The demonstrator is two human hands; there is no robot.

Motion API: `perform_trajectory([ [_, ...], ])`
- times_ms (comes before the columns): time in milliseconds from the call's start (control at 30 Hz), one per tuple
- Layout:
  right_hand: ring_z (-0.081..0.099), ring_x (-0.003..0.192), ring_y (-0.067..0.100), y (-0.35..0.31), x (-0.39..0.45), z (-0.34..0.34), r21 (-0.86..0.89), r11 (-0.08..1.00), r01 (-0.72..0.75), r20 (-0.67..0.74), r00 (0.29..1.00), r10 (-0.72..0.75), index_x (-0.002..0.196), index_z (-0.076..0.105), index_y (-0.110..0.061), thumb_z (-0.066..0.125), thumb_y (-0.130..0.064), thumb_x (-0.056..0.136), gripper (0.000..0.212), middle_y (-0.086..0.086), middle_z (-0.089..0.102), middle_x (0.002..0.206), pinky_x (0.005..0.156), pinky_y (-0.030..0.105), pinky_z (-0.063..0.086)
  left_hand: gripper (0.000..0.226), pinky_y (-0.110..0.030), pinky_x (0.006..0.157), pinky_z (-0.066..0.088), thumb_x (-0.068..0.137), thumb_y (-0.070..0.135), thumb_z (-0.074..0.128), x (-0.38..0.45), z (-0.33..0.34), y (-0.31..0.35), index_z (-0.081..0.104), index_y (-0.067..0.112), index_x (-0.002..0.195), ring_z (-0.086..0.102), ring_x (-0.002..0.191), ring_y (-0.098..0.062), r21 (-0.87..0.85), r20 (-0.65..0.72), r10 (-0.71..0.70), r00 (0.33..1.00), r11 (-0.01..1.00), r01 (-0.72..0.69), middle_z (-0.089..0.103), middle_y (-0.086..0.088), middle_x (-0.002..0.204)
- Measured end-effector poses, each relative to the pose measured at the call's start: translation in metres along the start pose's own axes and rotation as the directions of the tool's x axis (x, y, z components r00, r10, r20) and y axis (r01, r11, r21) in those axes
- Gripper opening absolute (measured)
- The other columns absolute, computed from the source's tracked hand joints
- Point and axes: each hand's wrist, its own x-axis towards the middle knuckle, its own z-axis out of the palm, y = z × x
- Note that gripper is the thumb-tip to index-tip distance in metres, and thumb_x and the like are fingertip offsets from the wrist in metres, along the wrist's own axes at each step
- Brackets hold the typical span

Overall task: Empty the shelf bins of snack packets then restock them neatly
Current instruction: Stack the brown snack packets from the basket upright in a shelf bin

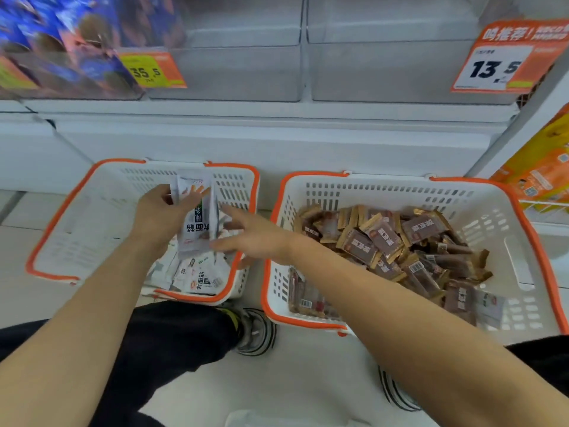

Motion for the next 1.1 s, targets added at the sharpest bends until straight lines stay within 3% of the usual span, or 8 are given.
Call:
perform_trajectory([
  [133, 0.055, 0.127, 0.020, 0.010, 0.002, 0.003, -0.375, 0.927, -0.013, -0.174, 0.983, -0.057, 0.141, 0.054, -0.014, 0.067, -0.031, 0.095, 0.050, 0.005, 0.057, 0.140, 0.101, 0.029, 0.044, 0.061, -0.050, 0.101, 0.049, 0.088, 0.033, 0.076, -0.001, -0.025, -0.036, 0.051, 0.013, 0.140, 0.059, 0.114, -0.029, 0.082, -0.019, -0.197, 0.980, 0.977, 0.197, 0.060, -0.009, 0.130],
  [267, 0.064, 0.102, 0.016, 0.043, -0.005, -0.052, -0.315, 0.943, -0.106, -0.479, 0.876, -0.062, 0.110, 0.068, -0.016, 0.064, -0.020, 0.095, 0.016, -0.001, 0.068, 0.104, 0.094, 0.032, 0.051, 0.029, -0.036, 0.078, 0.058, 0.094, 0.016, 0.067, -0.012, -0.008, -0.042, 0.063, 0.006, 0.120, 0.070, 0.087, -0.025, 0.001, 0.011, -0.156, 0.988, 0.988, 0.156, 0.072, -0.013, 0.099],
  [400, 0.060, 0.112, 0.024, 0.094, -0.027, -0.113, -0.434, 0.822, -0.369, -0.641, 0.768, 0.006, 0.110, 0.067, -0.016, 0.071, -0.022, 0.088, 0.023, 0.004, 0.065, 0.113, 0.092, 0.031, 0.047, 0.005, -0.027, 0.072, 0.059, 0.095, 0.013, 0.065, -0.038, 0.038, -0.022, 0.067, 0.015, 0.099, 0.072, 0.073, -0.018, 0.070, 0.231, 0.024, 0.973, 0.997, -0.041, 0.074, -0.008, 0.089],
  [533, 0.014, 0.147, 0.042, 0.143, -0.037, -0.133, -0.722, 0.482, -0.497, -0.565, 0.825, 0.005, 0.146, 0.040, -0.038, 0.078, -0.057, 0.073, 0.085, 0.013, 0.021, 0.157, 0.116, 0.068, 0.017, 0.008, -0.031, 0.079, 0.058, 0.097, 0.024, 0.063, -0.060, 0.093, -0.008, 0.065, 0.023, 0.105, 0.071, 0.081, -0.010, 0.125, 0.466, 0.112, 0.877, 0.974, -0.191, 0.072, 0.003, 0.091],
  [667, -0.021, 0.149, 0.044, 0.165, -0.032, -0.135, -0.911, 0.247, -0.331, -0.328, 0.943, 0.055, 0.157, 0.004, -0.048, 0.070, -0.074, 0.074, 0.109, 0.005, -0.022, 0.166, 0.106, 0.081, -0.007, 0.034, -0.025, 0.083, 0.050, 0.097, 0.041, 0.061, -0.067, 0.149, -0.011, 0.056, 0.027, 0.127, 0.060, 0.108, -0.011, 0.301, 0.659, -0.011, 0.752, 0.920, -0.251, 0.059, 0.011, 0.122],
  [767, -0.024, 0.148, 0.047, 0.181, -0.028, -0.140, -0.963, 0.070, -0.260, -0.243, 0.951, 0.193, 0.157, -0.005, -0.048, 0.074, -0.070, 0.072, 0.117, 0.005, -0.027, 0.164, 0.102, 0.085, -0.005, 0.054, -0.032, 0.097, 0.047, 0.096, 0.045, 0.061, -0.065, 0.184, -0.022, 0.046, 0.022, 0.143, 0.054, 0.121, -0.017, 0.408, 0.674, -0.114, 0.730, 0.881, -0.239, 0.052, 0.002, 0.139],
  [900, -0.022, 0.148, 0.047, 0.187, -0.032, -0.149, -0.965, 0.031, -0.259, -0.248, 0.949, 0.197, 0.157, 0.010, -0.047, 0.078, -0.036, 0.084, 0.101, 0.004, -0.021, 0.166, 0.102, 0.087, 0.000, 0.069, -0.032, 0.097, 0.047, 0.092, 0.044, 0.067, -0.050, 0.215, -0.041, 0.039, 0.017, 0.148, 0.056, 0.120, -0.021, 0.526, 0.638, -0.189, 0.747, 0.815, -0.243, 0.052, -0.003, 0.144],
  [1100, 0.027, 0.144, 0.042, 0.184, -0.079, -0.192, -0.971, -0.091, -0.223, -0.235, 0.958, 0.162, 0.154, 0.022, -0.044, 0.044, -0.020, 0.103, 0.060, 0.014, 0.018, 0.163, 0.108, 0.079, 0.013, 0.083, -0.026, 0.092, 0.041, 0.085, 0.031, 0.078, -0.042, 0.247, -0.055, 0.030, 0.016, 0.151, 0.055, 0.119, -0.021, 0.497, 0.669, -0.253, 0.699, 0.852, -0.166, 0.053, -0.002, 0.141],
])
